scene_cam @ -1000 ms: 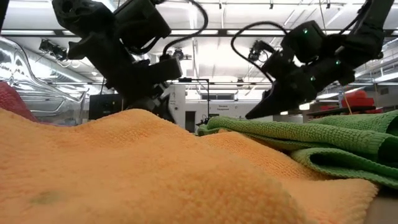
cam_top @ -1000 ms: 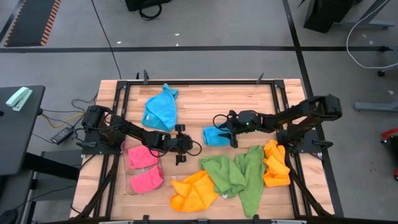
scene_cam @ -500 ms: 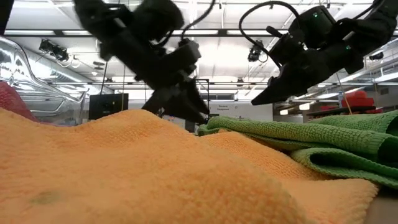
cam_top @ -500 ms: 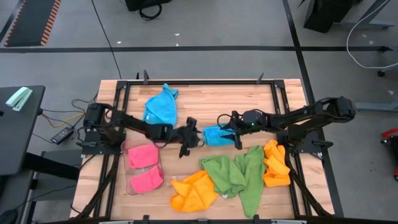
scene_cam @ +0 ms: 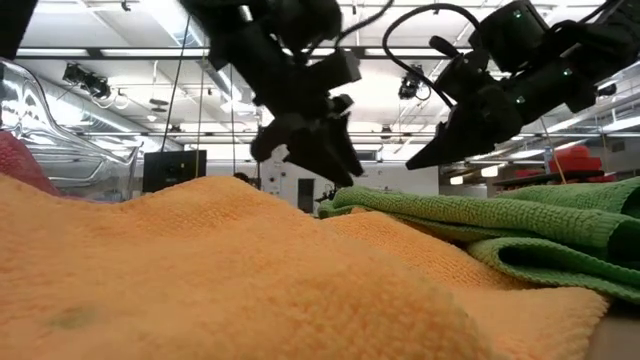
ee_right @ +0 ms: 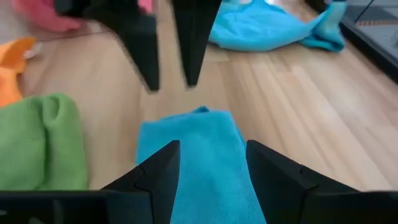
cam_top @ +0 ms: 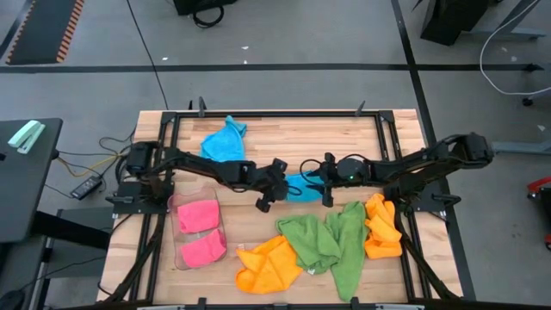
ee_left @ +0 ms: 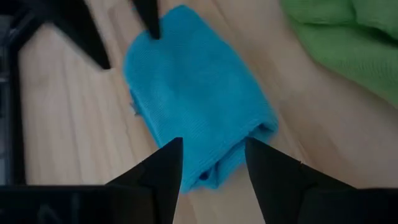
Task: Fold microfiber towels
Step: Put the bottom blue microfiber cloth into the transparent bin
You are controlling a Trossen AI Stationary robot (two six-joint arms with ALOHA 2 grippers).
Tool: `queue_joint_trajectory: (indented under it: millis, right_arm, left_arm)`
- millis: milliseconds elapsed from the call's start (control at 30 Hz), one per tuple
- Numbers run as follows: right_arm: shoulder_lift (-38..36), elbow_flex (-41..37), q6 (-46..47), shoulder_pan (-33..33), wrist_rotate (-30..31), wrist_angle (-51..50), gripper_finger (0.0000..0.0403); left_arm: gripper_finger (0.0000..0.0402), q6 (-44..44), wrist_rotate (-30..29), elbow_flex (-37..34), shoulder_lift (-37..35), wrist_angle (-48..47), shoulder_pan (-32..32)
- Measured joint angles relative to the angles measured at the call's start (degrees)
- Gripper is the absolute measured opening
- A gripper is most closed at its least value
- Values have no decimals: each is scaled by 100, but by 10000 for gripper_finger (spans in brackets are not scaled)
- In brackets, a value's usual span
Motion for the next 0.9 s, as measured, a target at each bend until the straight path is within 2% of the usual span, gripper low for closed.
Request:
queue_joint_trajectory:
  millis: [200,367,633,900]
  right_arm:
    - [-138,-43,-2,52,11,-191,193]
    - [-103,-149,20,62,11,-201,193]
    - [-109,-200,41,92,11,-132,193]
    - [-117,-204,85,161,9,-136,193]
  left_arm:
    - [185,676,87,414,420,-284,3]
    - [205,1336,82,446,688,-576,0]
    - [233,2577,-286,422,946,-251,3]
    - [217,3285,-330,444,1295,106,27]
